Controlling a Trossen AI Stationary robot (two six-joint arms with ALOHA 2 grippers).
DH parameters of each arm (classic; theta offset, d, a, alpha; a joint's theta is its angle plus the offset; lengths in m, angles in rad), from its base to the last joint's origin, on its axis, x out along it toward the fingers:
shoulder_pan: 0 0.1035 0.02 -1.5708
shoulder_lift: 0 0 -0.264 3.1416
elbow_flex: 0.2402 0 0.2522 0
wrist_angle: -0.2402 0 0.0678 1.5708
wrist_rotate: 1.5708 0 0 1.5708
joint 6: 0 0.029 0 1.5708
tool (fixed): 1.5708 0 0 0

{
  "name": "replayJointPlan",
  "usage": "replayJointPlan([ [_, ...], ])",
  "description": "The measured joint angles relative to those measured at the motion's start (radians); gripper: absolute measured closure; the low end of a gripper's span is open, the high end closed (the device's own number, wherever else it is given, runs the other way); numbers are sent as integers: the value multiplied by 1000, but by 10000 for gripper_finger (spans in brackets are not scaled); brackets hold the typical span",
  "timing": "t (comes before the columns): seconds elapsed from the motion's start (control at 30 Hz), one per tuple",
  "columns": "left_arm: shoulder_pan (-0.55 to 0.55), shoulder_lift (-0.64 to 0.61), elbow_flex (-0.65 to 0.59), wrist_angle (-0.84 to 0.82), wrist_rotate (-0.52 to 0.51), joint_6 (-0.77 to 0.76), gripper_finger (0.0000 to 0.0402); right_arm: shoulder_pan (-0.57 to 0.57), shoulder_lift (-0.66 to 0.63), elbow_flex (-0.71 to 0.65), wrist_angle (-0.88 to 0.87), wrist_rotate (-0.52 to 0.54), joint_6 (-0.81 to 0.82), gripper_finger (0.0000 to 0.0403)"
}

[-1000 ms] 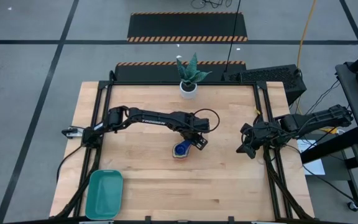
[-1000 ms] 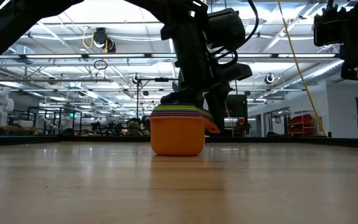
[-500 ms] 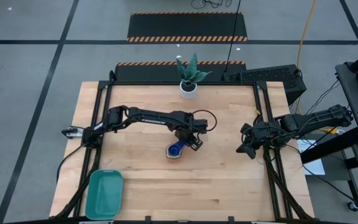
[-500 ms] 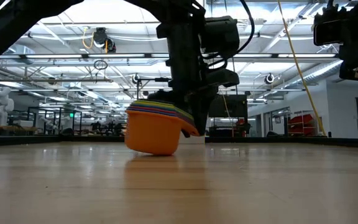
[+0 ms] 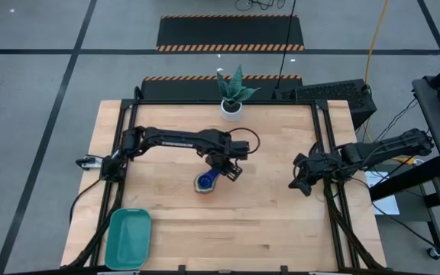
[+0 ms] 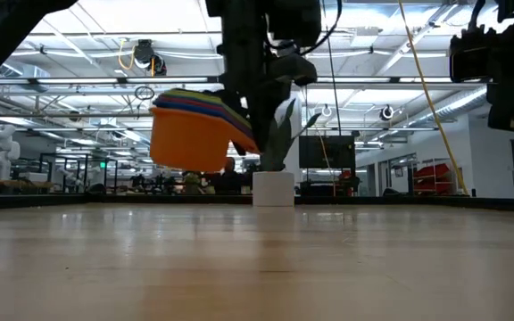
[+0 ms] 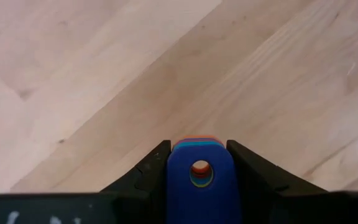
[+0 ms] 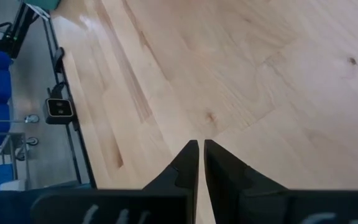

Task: Nest measuring cups in basket
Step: Put the stacked measuring cups into the green bin

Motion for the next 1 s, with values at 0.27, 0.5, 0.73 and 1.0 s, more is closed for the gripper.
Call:
replayJointPlan([
  [0.27, -12, -64, 1, -89, -9, -20, 269, 0, -4, -13, 40, -1, 15, 385],
  [0.5, -46, -124, 1, -238, -64, -97, 269, 0, -6, -13, 31, 0, -23, 385],
  [0.73, -124, -160, 1, -374, -72, -180, 269, 0, -6, -13, 31, -2, -62, 385],
  [1.0, -220, -182, -4, -372, -37, -325, 269, 0, -6, -13, 97, -31, -139, 385],
])
